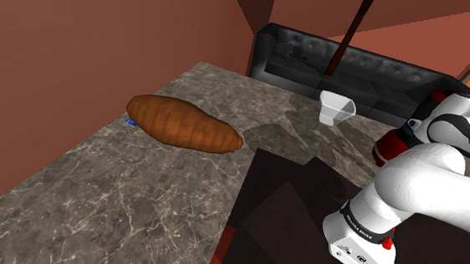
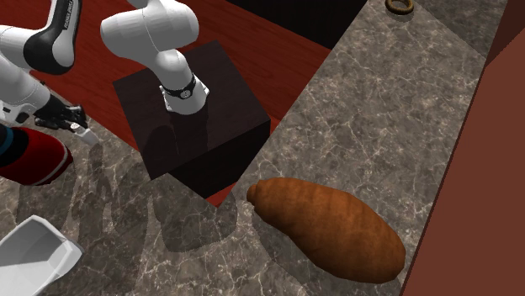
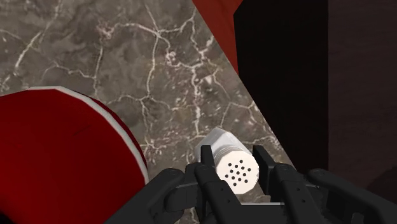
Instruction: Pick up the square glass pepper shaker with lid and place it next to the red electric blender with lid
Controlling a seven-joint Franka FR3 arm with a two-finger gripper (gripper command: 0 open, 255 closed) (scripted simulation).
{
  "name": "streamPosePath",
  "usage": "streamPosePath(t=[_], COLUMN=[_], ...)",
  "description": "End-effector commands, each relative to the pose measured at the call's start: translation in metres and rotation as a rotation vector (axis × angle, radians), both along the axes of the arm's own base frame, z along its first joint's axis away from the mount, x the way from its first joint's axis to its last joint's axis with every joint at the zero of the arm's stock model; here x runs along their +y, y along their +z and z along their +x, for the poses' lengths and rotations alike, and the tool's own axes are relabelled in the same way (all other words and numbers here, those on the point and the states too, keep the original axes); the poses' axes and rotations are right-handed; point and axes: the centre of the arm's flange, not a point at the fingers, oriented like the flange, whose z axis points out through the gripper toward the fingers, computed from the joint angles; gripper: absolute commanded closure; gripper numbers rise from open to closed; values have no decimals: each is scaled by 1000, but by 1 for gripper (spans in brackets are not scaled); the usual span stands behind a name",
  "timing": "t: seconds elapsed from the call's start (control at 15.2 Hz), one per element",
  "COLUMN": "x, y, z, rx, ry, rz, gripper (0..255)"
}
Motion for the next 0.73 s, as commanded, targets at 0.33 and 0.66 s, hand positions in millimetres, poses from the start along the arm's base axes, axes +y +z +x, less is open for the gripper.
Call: streamPosePath(t=[0.33, 0.66], x=[0, 0], y=[-3, -3], z=[0, 0], rx=[0, 0], ry=[0, 0], rz=[0, -1], gripper=[255, 0])
